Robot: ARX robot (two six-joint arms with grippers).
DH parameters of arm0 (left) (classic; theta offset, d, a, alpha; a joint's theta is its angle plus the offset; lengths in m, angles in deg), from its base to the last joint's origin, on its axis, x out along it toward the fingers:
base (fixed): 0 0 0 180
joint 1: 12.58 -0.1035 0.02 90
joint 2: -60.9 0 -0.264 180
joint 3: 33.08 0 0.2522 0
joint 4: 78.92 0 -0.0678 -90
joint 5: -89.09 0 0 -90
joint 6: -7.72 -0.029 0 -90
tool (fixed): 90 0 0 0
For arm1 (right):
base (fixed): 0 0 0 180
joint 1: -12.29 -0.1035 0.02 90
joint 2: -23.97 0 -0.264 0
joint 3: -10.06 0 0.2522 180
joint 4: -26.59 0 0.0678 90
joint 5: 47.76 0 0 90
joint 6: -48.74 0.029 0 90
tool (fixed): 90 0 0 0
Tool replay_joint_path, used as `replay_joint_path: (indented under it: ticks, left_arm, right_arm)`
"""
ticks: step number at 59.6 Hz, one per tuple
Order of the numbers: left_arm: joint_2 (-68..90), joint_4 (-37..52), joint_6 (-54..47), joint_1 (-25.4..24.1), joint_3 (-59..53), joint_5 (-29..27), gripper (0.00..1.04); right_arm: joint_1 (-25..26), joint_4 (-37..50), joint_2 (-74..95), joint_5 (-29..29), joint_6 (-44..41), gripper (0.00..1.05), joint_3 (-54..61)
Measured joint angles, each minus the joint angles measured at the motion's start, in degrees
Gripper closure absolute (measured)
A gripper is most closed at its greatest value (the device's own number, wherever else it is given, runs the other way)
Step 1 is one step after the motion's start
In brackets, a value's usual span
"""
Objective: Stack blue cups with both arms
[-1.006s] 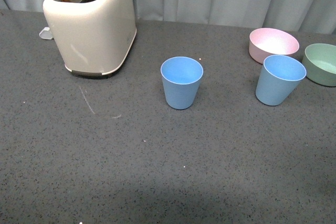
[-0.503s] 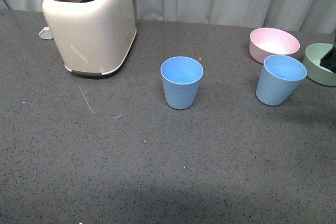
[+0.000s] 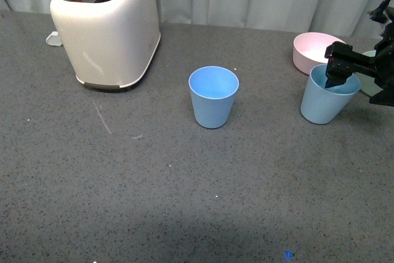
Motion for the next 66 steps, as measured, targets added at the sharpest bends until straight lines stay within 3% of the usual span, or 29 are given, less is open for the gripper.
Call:
replay_joint_path:
  ticks: [10, 16, 32, 43, 50, 66]
  left_arm:
    - [0.0, 0.0, 0.0, 0.0, 0.0, 0.0, 0.07]
    - [0.0, 0.0, 0.0, 0.0, 0.0, 0.0, 0.07]
    - [0.0, 0.0, 0.0, 0.0, 0.0, 0.0, 0.07]
    - [0.0, 0.0, 0.0, 0.0, 0.0, 0.0, 0.07]
    - [0.0, 0.0, 0.0, 0.0, 0.0, 0.0, 0.07]
    - [0.0, 0.0, 0.0, 0.0, 0.0, 0.0, 0.07]
  right_arm:
    - [-0.2, -0.3, 0.3, 0.0, 0.4, 0.46, -0.6]
    - [-0.3, -0.7, 0.3, 0.3, 0.7, 0.67, -1.0]
    - [-0.3, -3.0, 0.0, -0.7, 1.6, 1.04, -1.2]
    - [-2.7, -3.5, -6.2, -7.3, 2.6, 1.04, -1.1]
    - [-7.5, -4.5, -10.9, -11.7, 3.1, 1.04, -1.8]
    - [-15.6, -5.8, -10.4, -13.2, 3.9, 1.04, -3.3]
